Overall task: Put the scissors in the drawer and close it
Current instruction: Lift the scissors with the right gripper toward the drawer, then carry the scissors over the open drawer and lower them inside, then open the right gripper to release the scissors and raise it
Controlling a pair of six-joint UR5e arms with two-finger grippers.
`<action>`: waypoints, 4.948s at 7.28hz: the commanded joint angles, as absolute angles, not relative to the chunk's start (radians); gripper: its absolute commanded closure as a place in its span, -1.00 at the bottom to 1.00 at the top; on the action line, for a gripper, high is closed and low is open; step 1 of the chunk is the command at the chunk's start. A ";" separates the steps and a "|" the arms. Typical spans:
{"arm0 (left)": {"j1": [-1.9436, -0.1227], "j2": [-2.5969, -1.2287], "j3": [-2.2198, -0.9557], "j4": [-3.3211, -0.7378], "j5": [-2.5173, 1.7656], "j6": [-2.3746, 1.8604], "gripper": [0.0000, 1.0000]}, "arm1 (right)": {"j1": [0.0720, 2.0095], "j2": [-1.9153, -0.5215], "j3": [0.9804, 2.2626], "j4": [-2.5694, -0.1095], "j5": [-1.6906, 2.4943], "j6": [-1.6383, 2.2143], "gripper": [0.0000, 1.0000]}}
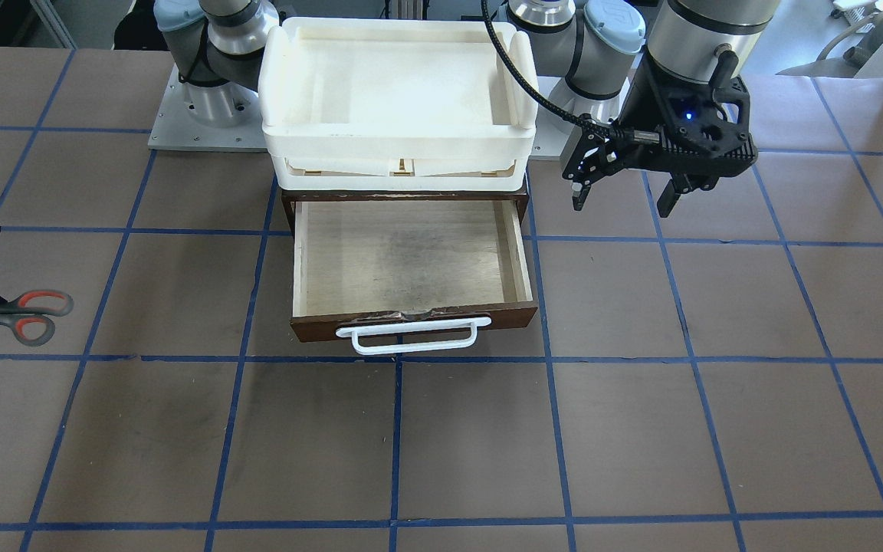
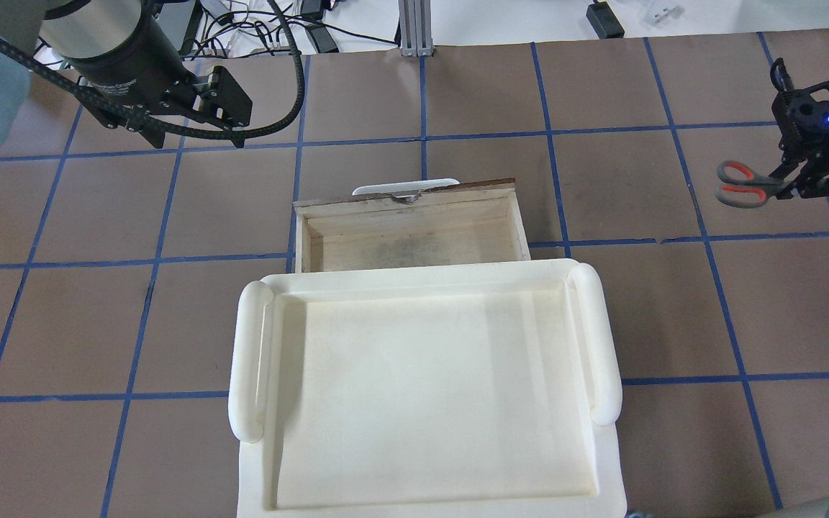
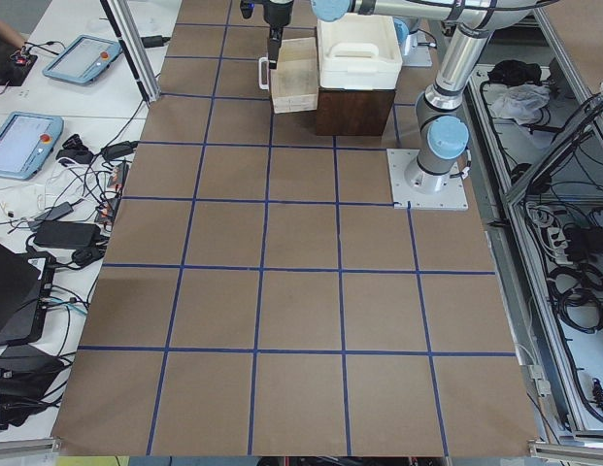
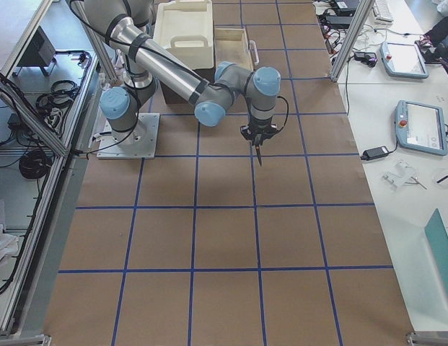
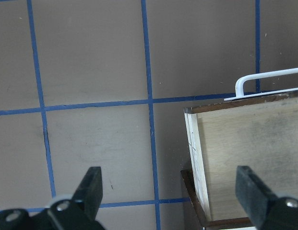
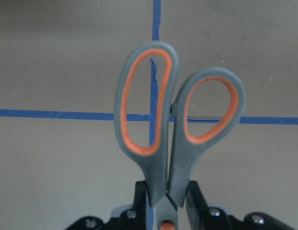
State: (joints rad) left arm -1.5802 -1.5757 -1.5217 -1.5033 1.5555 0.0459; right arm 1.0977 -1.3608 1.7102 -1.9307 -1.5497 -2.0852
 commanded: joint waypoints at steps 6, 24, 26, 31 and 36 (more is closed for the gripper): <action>-1.580 -1.575 -1.522 -1.503 1.555 0.048 -1.00 | 1.547 -1.457 1.661 -1.807 -1.539 -1.608 1.00; -1.577 -1.574 -1.523 -1.503 1.554 0.049 -1.00 | 2.028 -1.247 1.563 -1.828 -1.546 -1.267 0.98; -1.577 -1.575 -1.523 -1.503 1.554 0.049 -1.00 | 2.029 -1.246 1.585 -1.841 -1.549 -1.278 0.95; -1.577 -1.574 -1.523 -1.503 1.554 0.052 -1.00 | 2.029 -1.241 1.585 -1.841 -1.546 -1.266 -0.51; -1.577 -1.583 -1.520 -1.477 1.555 0.068 -1.00 | 2.029 -1.247 1.583 -1.842 -1.539 -1.266 -0.67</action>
State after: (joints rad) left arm -1.5769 -1.5823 -1.5218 -1.4833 1.5553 0.0649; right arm 2.0295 -1.2456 1.5832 -1.8413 -1.5450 -1.2655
